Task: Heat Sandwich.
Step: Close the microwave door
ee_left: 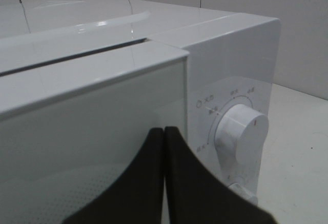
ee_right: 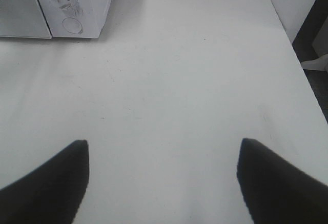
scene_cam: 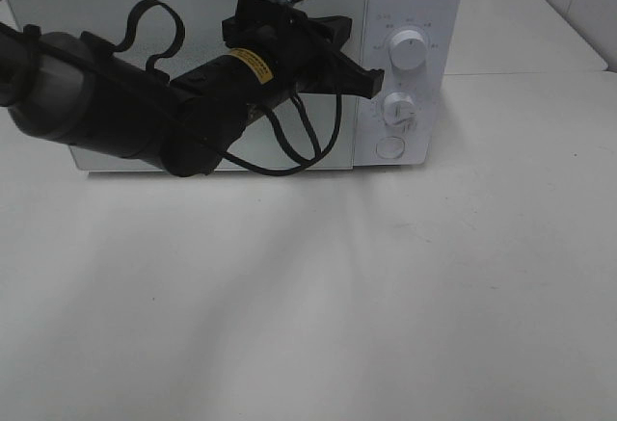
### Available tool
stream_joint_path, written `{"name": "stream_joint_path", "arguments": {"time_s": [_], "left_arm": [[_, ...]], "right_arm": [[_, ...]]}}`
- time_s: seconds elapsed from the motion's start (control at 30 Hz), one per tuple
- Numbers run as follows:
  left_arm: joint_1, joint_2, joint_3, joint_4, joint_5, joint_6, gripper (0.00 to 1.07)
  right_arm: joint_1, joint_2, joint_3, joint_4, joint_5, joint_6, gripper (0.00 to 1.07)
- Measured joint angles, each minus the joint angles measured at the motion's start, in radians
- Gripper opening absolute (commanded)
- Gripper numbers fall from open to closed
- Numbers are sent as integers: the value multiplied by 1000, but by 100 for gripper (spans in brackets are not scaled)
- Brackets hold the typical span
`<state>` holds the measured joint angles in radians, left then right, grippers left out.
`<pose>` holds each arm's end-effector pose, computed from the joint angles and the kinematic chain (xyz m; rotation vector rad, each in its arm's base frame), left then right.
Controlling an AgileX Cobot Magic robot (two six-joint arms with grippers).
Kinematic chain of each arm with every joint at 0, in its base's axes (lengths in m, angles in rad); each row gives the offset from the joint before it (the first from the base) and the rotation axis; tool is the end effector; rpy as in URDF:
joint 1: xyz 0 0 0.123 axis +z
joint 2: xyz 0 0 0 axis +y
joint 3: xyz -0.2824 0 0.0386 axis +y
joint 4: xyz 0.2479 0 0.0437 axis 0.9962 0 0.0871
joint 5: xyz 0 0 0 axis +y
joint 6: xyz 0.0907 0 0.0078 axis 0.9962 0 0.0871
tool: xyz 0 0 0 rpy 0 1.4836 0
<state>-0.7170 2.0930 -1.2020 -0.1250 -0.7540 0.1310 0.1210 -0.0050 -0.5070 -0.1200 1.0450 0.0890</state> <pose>0.3478 -0.2930 0.1782 0.5446 1.5504 -0.4507 -0.0049 -0.0101 0.2808 -0.0269 2.0107 -0.0090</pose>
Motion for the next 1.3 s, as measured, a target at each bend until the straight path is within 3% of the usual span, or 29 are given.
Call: {"name": "stream_joint_path", "arguments": {"time_s": [0.27,0.97,1.3], "left_arm": [[-6,12,-25,-49,15,51,0],[-15,10,-29,-89,85,55,0],[-11,-48,-35,-146,260,55,0]], "right_arm": [[0,0,0,0,0,0,76],[0,0,0,0,0,0,76],[0,0,0,0,0,0,76]]}}
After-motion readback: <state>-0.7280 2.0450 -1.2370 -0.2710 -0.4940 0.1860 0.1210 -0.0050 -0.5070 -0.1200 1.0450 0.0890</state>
